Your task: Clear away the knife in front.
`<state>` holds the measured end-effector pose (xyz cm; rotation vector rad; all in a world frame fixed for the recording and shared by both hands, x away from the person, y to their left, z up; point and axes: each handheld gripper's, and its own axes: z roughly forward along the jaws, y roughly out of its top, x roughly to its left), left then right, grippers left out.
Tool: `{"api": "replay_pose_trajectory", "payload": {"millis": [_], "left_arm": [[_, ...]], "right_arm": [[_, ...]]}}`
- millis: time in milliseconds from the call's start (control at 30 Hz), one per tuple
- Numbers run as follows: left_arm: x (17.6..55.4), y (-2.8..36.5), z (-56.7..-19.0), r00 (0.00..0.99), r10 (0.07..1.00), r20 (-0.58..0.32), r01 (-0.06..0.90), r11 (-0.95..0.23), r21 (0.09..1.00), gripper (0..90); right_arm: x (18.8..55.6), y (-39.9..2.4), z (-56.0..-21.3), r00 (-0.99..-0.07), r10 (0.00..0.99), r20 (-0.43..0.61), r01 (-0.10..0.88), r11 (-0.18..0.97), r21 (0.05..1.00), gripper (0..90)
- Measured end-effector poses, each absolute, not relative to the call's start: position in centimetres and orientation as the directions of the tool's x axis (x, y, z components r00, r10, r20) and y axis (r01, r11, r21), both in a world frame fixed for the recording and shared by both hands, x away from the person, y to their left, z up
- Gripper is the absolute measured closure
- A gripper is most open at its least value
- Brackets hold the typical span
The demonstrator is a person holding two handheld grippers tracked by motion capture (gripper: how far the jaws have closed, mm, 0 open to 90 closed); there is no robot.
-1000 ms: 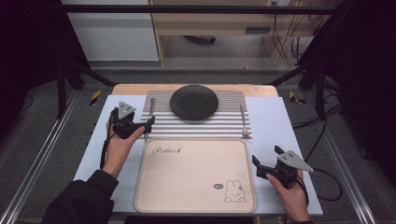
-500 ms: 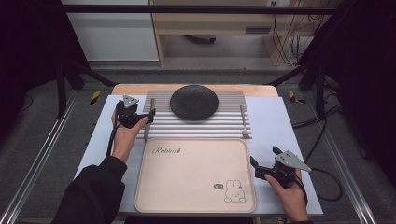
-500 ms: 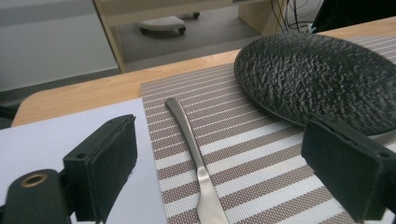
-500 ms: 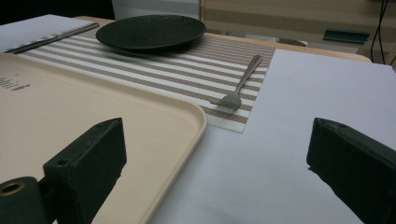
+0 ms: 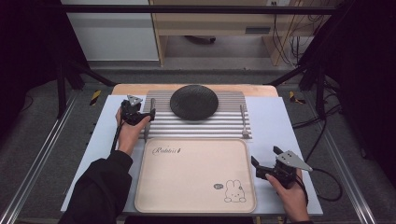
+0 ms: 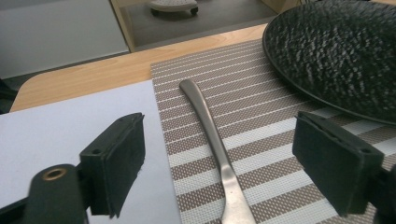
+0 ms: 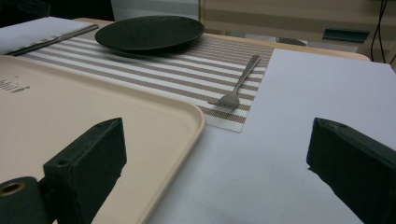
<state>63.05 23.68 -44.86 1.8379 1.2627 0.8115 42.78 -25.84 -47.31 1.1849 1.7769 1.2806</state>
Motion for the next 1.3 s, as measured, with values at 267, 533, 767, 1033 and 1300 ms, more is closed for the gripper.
{"api": "replay_pose_trajectory", "payload": {"millis": [267,533,767,1033,1300], "left_arm": [[63.6,23.3,-45.6,0.307,0.940,0.150,0.479,-0.289,0.829,23.2],[63.9,23.2,-46.1,0.311,0.945,0.102,0.515,-0.258,0.817,29.5],[64.0,23.2,-46.7,0.315,0.946,0.074,0.549,-0.245,0.799,42.8],[64.3,23.0,-47.5,0.328,0.943,0.054,0.570,-0.244,0.785,55.7],[64.7,23.1,-48.1,0.305,0.952,0.040,0.595,-0.223,0.772,64.1]], "right_arm": [[42.8,-25.8,-47.4,-0.389,0.921,0.010,0.301,0.117,0.947,4.9],[42.8,-25.8,-47.4,-0.390,0.921,0.013,0.303,0.115,0.946,4.9],[42.8,-26.3,-47.4,-0.379,0.925,0.018,0.302,0.106,0.947,5.1],[42.8,-26.2,-47.5,-0.384,0.923,0.010,0.307,0.117,0.944,5.7],[42.8,-26.4,-47.6,-0.375,0.927,0.010,0.313,0.116,0.943,6.2]]}}
